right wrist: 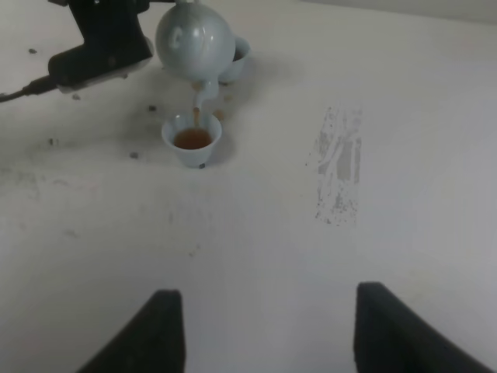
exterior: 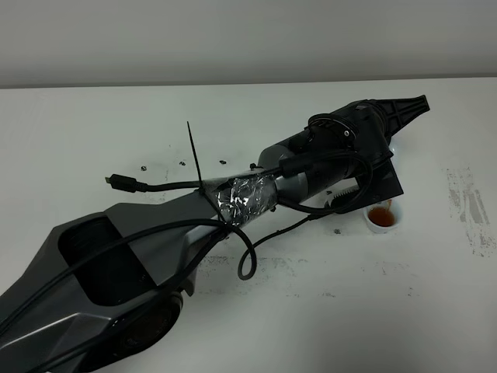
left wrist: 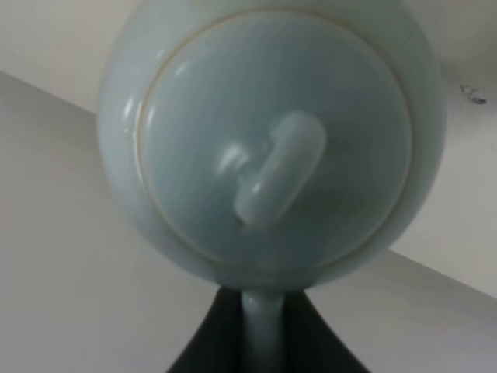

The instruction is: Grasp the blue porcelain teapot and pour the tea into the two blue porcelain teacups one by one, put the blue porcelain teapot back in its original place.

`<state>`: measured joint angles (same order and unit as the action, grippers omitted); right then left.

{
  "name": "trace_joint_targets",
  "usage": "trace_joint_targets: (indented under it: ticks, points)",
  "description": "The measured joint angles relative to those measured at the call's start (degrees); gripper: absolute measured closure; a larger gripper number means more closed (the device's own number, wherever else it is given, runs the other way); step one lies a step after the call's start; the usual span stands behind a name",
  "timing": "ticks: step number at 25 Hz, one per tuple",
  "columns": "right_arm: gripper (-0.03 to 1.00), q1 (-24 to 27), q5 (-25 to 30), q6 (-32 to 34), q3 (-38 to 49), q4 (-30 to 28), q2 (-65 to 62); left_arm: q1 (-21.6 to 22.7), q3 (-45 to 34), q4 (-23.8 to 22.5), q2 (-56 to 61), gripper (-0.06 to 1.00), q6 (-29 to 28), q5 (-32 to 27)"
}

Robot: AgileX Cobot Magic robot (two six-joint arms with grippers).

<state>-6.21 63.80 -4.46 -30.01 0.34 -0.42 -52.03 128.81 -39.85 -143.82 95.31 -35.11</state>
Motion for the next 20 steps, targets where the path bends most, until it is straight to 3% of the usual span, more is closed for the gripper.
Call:
trace_joint_targets:
  ticks: [20]
  points:
    - [0.5, 0.0, 0.0, 0.06, 0.0, 0.0, 0.0, -0.07, 0.0, -0.06, 0.0, 0.88, 0.0, -0.04]
